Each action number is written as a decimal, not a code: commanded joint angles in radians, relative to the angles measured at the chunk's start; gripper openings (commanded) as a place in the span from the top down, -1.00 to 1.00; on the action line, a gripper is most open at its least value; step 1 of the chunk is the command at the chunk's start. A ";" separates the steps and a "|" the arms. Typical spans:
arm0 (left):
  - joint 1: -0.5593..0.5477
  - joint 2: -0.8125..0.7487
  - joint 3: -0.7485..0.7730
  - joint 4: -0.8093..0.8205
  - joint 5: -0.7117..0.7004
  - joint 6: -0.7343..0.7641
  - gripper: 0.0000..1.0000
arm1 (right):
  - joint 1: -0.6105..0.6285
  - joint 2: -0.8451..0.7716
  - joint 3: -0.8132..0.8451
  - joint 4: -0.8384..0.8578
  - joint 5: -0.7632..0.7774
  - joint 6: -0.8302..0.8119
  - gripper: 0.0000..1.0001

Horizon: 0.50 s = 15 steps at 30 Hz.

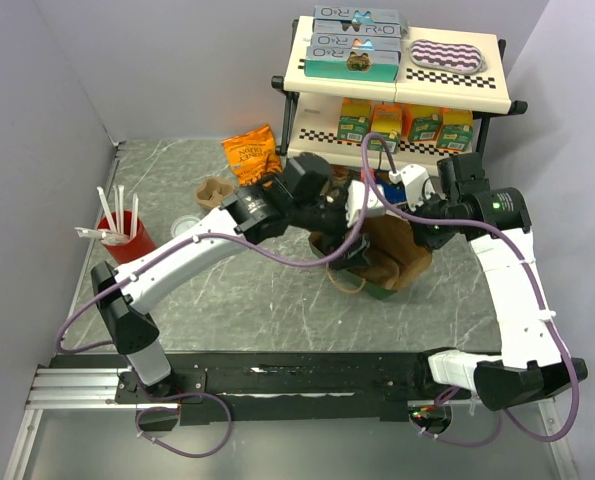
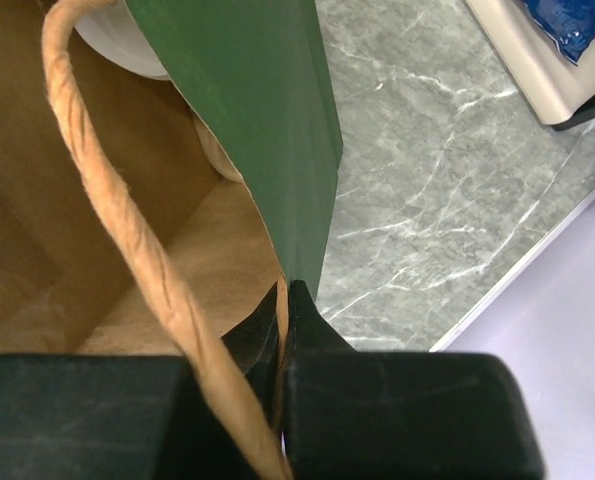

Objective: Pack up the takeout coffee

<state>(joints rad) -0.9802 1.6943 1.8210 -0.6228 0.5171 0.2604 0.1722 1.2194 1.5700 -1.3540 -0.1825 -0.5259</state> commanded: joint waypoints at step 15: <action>0.230 -0.252 0.006 0.083 -0.382 -0.059 -0.99 | -0.010 0.131 0.140 0.047 0.077 -0.026 -0.08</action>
<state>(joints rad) -0.8165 1.5326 1.8431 -0.5510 0.3244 0.1898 0.1707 1.3609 1.6478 -1.3258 -0.1360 -0.5453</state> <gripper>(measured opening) 0.994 0.484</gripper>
